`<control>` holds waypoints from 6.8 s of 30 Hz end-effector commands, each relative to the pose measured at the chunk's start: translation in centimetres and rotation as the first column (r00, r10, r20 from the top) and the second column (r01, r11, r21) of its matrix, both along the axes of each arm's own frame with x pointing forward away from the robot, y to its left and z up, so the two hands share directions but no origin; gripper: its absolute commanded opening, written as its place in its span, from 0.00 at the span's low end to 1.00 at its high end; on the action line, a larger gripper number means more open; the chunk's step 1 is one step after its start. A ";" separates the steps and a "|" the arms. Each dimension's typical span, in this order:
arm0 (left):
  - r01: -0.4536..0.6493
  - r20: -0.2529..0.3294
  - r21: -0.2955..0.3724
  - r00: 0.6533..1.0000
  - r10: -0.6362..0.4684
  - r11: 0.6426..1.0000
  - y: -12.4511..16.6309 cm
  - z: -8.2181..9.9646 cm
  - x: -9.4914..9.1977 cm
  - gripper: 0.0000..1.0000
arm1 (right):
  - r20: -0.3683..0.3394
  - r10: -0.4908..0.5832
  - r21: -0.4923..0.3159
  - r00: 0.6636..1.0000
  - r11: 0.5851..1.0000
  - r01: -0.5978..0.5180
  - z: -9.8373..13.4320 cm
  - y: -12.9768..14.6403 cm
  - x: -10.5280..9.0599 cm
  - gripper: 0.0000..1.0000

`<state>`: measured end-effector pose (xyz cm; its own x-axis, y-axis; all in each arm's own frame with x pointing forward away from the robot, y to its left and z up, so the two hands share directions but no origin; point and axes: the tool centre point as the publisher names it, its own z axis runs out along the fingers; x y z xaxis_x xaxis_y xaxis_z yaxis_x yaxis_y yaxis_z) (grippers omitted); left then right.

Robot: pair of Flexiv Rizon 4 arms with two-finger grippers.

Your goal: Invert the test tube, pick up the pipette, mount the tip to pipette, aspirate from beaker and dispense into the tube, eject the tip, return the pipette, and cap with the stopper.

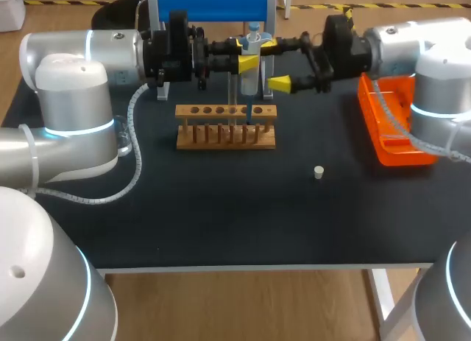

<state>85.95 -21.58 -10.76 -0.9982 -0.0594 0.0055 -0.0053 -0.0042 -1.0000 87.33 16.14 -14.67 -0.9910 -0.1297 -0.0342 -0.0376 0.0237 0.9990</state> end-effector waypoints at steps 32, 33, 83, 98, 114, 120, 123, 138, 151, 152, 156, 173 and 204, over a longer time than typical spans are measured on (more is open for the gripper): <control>0.001 0.001 -0.002 1.000 -0.001 1.000 0.0 0.0 0.1 0.00 | 0.055 -0.398 -0.302 0.916 0.868 0.395 -3.0 1.3 18.3 1.00; 0.001 0.001 -0.002 1.000 -0.001 1.000 0.0 0.0 0.1 0.00 | 0.055 -0.398 -0.301 0.916 0.868 0.395 -3.0 1.4 18.5 1.00; -0.223 0.002 -0.006 0.975 0.223 0.975 6.1 0.2 1.2 0.00 | 0.079 -0.408 -0.316 0.909 0.855 0.411 -2.3 3.0 20.4 1.00; -0.444 -0.049 0.044 0.894 0.445 0.895 14.1 -0.5 7.3 0.00 | 0.079 -0.408 -0.316 0.909 0.855 0.411 -2.3 3.0 20.4 1.00; -0.657 -0.054 0.022 0.752 0.657 0.754 17.4 -1.8 13.5 0.00 | 0.079 -0.408 -0.316 0.909 0.855 0.411 -2.3 3.0 20.4 1.00; -0.711 -0.051 0.030 0.701 0.711 0.703 17.4 -2.0 15.2 0.00 | 0.079 -0.408 -0.316 0.909 0.855 0.411 -2.3 3.0 20.4 1.00; -0.734 -0.052 0.030 0.676 0.735 0.678 17.2 -2.1 16.0 0.00 | 0.079 -0.408 -0.316 0.909 0.855 0.411 -2.3 3.0 20.4 1.00; -0.825 -0.076 0.129 0.546 0.834 0.551 16.6 -2.2 19.5 0.00 | 0.079 -0.408 -0.316 0.909 0.855 0.411 -2.3 3.0 20.4 1.00; -0.868 -0.046 0.159 0.469 0.882 0.470 15.9 -2.6 22.3 0.00 | 0.079 -0.408 -0.316 0.909 0.855 0.411 -2.3 3.0 20.4 1.00; -0.873 -0.049 0.161 0.460 0.887 0.461 15.9 -2.6 22.5 0.00 | 0.079 -0.408 -0.316 0.909 0.855 0.411 -2.3 3.0 20.4 1.00; -0.888 -0.037 0.170 0.428 0.903 0.428 15.7 -2.9 23.4 0.00 | 0.079 -0.408 -0.316 0.909 0.855 0.411 -2.3 3.0 20.4 1.00; -0.934 -0.045 0.186 0.303 0.952 0.306 16.1 -4.5 26.4 0.00 | 0.079 -0.408 -0.316 0.909 0.855 0.411 -2.3 3.0 20.4 1.00; -0.917 -0.065 0.295 0.261 0.963 0.268 16.7 -6.4 29.5 0.00 | 0.079 -0.408 -0.316 0.909 0.855 0.411 -2.3 3.0 20.4 1.00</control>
<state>114.96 -4.75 -17.61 -0.2058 -0.9770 0.0554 -0.2815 0.0048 -0.9596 107.70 19.21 -17.01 -0.9556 0.2859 -0.0707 0.0361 0.3522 0.9352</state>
